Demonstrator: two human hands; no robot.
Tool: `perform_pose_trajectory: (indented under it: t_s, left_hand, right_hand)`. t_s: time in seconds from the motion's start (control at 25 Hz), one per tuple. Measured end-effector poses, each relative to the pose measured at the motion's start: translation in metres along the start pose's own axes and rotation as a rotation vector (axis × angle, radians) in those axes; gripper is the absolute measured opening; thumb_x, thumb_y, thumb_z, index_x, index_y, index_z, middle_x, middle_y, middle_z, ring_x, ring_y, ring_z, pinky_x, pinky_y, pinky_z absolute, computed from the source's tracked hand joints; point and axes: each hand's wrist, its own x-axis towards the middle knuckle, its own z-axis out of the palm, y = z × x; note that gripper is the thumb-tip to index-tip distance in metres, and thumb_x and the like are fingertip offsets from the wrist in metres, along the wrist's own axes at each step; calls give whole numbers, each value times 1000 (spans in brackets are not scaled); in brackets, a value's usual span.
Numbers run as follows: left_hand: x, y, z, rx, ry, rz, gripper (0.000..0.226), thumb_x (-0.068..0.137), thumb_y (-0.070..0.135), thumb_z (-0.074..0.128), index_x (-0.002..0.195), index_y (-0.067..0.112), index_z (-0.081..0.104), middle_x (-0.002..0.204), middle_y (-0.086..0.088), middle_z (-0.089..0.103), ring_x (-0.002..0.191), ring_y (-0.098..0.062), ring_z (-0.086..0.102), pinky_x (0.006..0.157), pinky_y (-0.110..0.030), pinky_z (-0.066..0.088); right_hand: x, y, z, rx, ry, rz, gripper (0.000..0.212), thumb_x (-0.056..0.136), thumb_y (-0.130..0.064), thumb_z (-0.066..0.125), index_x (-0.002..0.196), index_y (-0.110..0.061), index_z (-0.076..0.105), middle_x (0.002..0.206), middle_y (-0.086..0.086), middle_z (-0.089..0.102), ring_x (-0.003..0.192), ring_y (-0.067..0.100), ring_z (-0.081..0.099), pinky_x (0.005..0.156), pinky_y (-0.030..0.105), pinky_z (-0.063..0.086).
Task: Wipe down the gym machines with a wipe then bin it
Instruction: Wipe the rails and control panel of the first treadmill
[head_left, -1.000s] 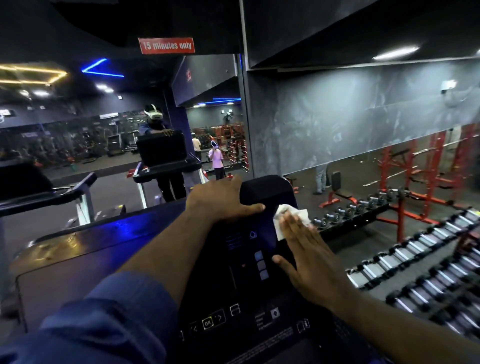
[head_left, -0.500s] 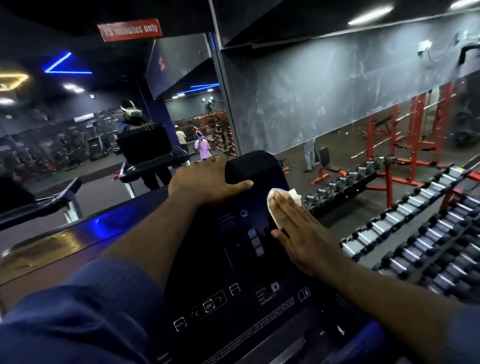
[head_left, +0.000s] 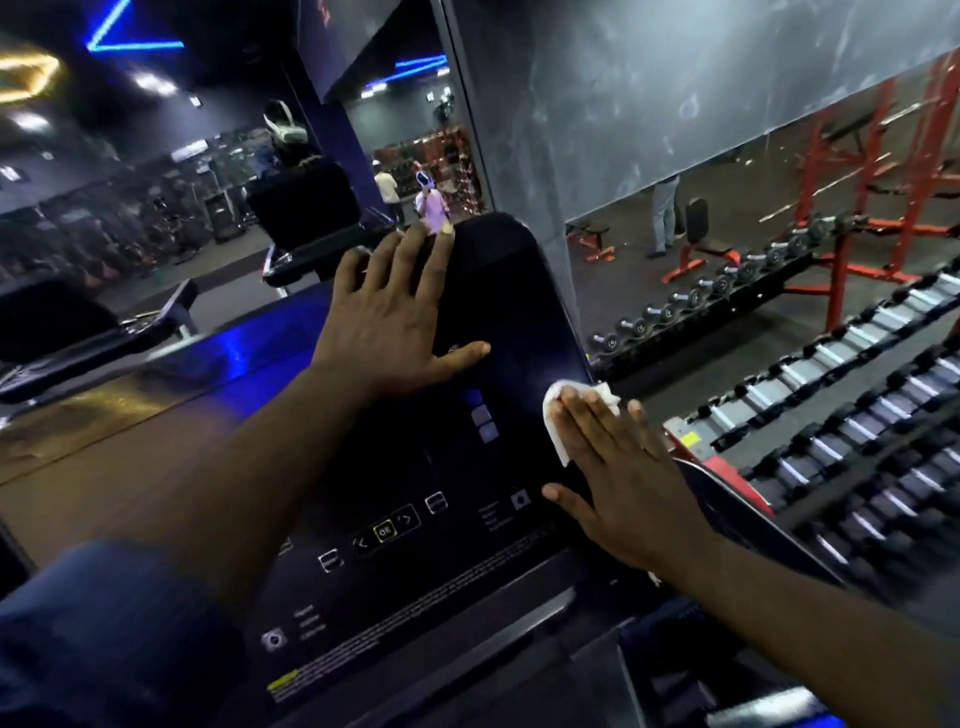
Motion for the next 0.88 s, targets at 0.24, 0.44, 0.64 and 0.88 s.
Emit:
perform_pose_trajectory:
  t_s: [0.24, 0.44, 0.64, 0.88]
  left_hand:
    - [-49, 47, 21, -11, 100, -11, 98, 98, 76, 42, 167, 11, 17, 174, -16, 6, 162, -34, 4, 126, -64, 12]
    - [-129, 108, 56, -45, 84, 5, 83, 102, 62, 50, 165, 12, 28, 172, -12, 21, 160, -31, 19, 125, -60, 23]
    - [-140, 114, 70, 20, 58, -16, 83, 104, 62, 45, 166, 11, 23, 173, -13, 18, 160, -33, 17, 127, -60, 19]
    - [-143, 113, 75, 7, 102, -34, 82, 103, 62, 46, 165, 12, 25, 172, -12, 21, 159, -33, 21, 127, -59, 21]
  right_hand:
    - [-29, 17, 22, 24, -41, -80, 85, 105, -67, 34, 166, -12, 13, 174, 6, 4, 160, 25, 8, 123, 60, 24]
    - [-53, 24, 34, 48, -64, -57, 80, 105, -66, 33, 166, -16, 15, 174, 2, 9, 159, 23, 15, 124, 60, 21]
    - [-105, 36, 52, 75, -132, -150, 80, 105, -66, 35, 165, -17, 18, 174, 1, 8, 160, 20, 13, 121, 62, 26]
    - [-112, 20, 63, 118, -176, -97, 86, 103, -66, 38, 165, -11, 14, 174, 8, 9, 160, 25, 13, 126, 58, 21]
